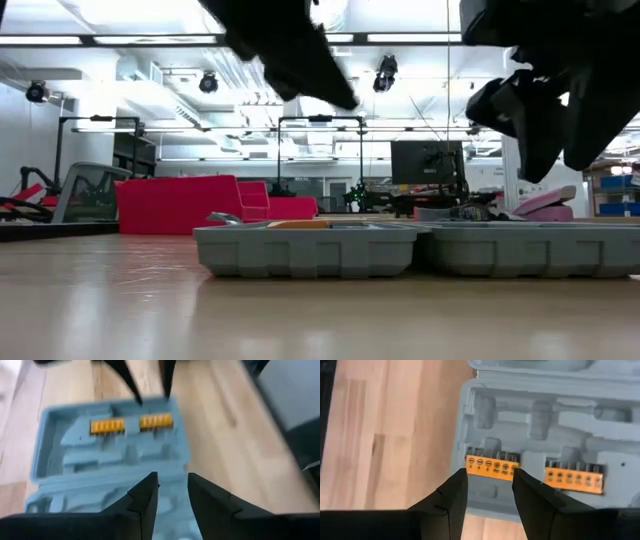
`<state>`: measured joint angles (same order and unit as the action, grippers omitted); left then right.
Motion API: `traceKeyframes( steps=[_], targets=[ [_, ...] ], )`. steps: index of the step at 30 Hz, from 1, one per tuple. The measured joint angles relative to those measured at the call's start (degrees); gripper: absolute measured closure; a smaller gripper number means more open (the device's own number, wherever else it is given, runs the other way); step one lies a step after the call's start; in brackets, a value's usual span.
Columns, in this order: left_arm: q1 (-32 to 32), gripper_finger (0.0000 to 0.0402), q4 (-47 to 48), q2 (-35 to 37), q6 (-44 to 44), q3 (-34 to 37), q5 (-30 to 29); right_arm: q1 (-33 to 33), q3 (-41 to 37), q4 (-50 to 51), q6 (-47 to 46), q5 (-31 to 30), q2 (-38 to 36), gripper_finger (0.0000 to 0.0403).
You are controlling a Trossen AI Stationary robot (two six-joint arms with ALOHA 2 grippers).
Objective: Prefit tool cases
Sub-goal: Remove the bottom yellow screwdriver bit set set from the prefit tool case to the table
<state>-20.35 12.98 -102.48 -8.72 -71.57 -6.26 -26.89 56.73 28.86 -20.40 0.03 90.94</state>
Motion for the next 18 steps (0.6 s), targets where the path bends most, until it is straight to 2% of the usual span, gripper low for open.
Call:
traceKeyframes(
  steps=[9,13,18],
  targets=[
    [-0.29,0.0275,-22.58,5.78,-10.37,13.22,2.73,0.02,0.00,0.43,11.09,-2.05,0.18,0.0274],
    [-0.29,0.0274,-25.79,6.16,-14.78,16.77,2.66,0.02,0.98,1.06,15.31,-1.46,3.18,0.0282],
    [-0.29,0.0282,-27.17,6.59,-16.97,18.74,2.55,0.02,7.09,6.83,21.16,-1.09,9.67,0.0286]
  ],
)
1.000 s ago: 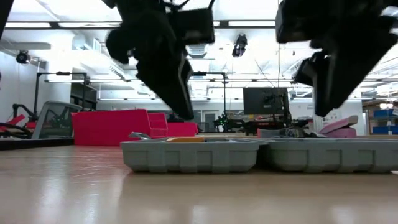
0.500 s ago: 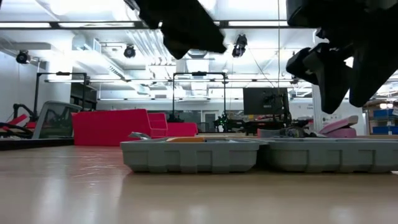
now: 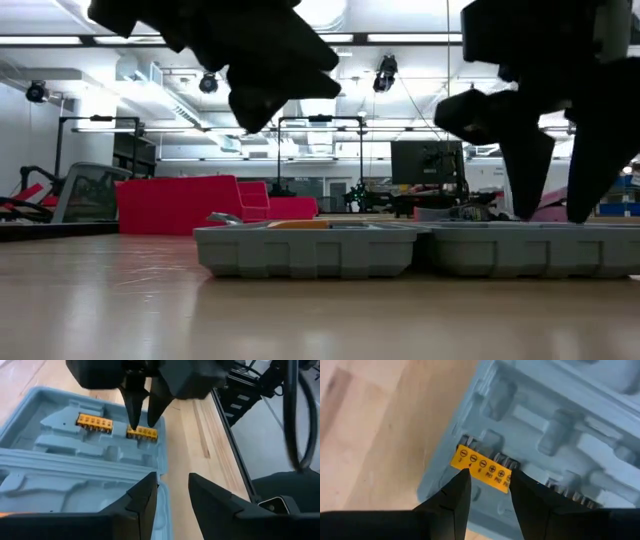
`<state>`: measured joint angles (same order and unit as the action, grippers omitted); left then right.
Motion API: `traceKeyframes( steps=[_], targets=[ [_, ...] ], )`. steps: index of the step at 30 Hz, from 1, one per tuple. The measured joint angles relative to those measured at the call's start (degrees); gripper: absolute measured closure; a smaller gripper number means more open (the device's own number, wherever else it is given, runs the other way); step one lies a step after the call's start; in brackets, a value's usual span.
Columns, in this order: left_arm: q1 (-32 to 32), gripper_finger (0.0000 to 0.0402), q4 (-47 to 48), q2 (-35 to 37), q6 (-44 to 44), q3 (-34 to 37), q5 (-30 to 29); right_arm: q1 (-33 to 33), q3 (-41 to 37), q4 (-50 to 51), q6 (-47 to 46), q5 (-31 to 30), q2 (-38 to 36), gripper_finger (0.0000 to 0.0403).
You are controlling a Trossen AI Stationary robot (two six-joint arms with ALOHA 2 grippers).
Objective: Prefit tool cases
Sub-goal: Remove the bottom yellow screwdriver bit set set from the prefit tool case to the table
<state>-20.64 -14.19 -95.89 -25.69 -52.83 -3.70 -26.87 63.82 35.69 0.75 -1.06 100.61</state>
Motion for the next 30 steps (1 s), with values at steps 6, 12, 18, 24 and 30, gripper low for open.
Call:
traceKeyframes(
  steps=[6,12,18,24,30],
  targets=[
    [-0.47,0.0291,0.14,2.17,-0.37,1.02,0.31,-0.12,7.55,7.78,7.01,-0.17,6.30,0.0276],
    [-0.94,0.0289,-0.11,6.60,-2.93,3.74,0.03,-0.73,10.75,11.95,12.31,-1.04,7.21,0.0266],
    [-0.92,0.0286,0.68,7.16,-11.51,7.53,-0.04,-1.71,12.21,15.76,18.73,-2.03,6.98,0.0258],
    [-0.92,0.0291,0.11,6.53,-14.56,9.25,0.10,-1.88,12.19,17.15,24.73,-2.10,6.98,0.0250],
    [-0.67,0.0294,-0.55,6.59,-13.86,8.19,-0.09,-1.88,12.19,15.71,29.20,-2.14,6.98,0.0255]
  ],
)
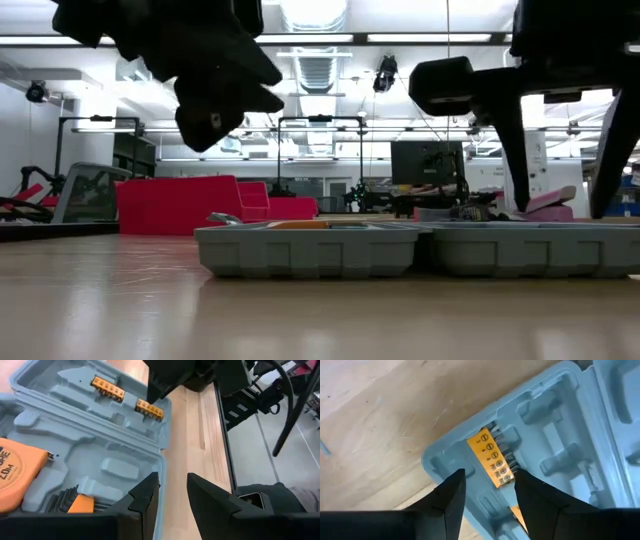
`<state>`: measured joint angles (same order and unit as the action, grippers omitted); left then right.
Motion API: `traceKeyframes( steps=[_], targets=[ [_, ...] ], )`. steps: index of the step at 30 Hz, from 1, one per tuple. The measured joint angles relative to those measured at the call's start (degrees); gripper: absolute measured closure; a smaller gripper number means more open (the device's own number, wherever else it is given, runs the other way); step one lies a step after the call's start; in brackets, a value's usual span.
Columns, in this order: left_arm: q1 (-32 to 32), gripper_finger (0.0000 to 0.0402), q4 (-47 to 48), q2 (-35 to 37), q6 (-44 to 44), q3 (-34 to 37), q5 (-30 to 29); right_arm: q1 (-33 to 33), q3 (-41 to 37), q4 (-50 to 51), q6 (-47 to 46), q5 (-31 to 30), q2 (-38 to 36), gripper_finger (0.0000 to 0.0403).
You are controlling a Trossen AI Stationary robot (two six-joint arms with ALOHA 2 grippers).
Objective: Prefit tool cases
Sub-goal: Remove the bottom yellow screwdriver bit set set from the prefit tool case to the table
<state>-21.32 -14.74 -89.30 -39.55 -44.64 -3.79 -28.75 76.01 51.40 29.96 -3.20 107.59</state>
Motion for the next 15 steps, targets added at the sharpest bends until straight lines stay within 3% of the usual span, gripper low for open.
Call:
traceKeyframes(
  steps=[7,15],
  targets=[
    [0.34,0.0283,0.28,0.02,-1.16,-0.02,-0.11,0.00,-0.07,-2.95,5.15,0.09,0.28,0.0262],
    [0.37,0.0269,0.39,1.57,-3.61,0.07,-0.13,0.18,-1.45,-4.44,10.37,0.16,0.28,0.0242]
  ],
)
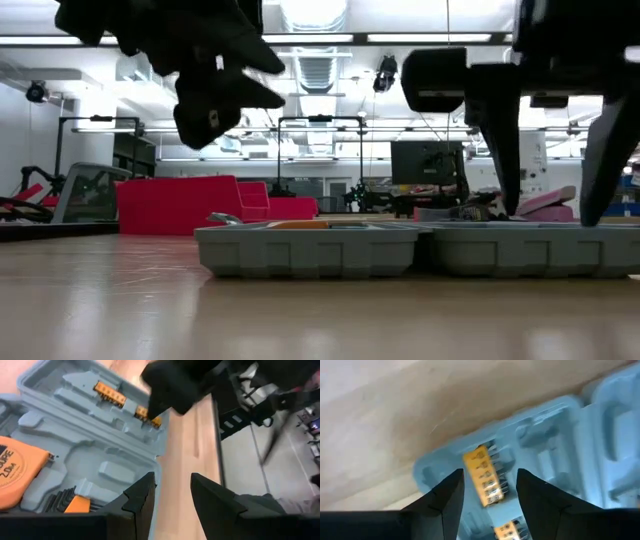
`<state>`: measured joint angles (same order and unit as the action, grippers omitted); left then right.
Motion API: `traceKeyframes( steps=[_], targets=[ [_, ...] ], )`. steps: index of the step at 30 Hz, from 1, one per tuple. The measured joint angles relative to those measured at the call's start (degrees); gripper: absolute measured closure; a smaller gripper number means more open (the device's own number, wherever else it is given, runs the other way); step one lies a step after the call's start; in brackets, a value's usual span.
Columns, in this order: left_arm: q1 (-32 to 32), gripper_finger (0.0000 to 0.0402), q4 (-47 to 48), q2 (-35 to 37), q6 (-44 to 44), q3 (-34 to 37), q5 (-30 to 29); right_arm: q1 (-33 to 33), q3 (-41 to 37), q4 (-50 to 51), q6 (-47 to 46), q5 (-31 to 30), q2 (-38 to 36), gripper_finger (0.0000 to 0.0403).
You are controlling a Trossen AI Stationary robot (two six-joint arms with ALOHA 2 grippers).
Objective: Prefit tool cases
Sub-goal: Remove the bottom yellow screwdriver bit set set from the prefit tool case to the table
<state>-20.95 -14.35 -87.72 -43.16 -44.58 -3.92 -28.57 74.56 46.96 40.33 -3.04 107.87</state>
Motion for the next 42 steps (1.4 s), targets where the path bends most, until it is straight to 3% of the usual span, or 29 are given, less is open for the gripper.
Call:
traceKeyframes(
  steps=[14,31,37,42],
  targets=[
    [0.07,0.0274,8.12,3.41,-5.73,0.09,-1.08,0.70,-3.75,-6.22,5.53,0.50,0.02,0.0245],
    [0.11,0.0282,8.13,3.50,-7.15,-0.42,-1.66,2.01,-3.44,-7.60,9.28,3.62,3.98,0.0264],
    [0.11,0.0286,8.09,3.50,-7.49,-0.42,-1.66,2.84,-2.77,-8.46,11.38,3.65,3.98,0.0281],
    [0.11,0.0283,7.98,3.50,-8.14,-0.42,-1.64,3.32,-2.79,-8.85,11.76,3.71,4.02,0.0318]
  ],
)
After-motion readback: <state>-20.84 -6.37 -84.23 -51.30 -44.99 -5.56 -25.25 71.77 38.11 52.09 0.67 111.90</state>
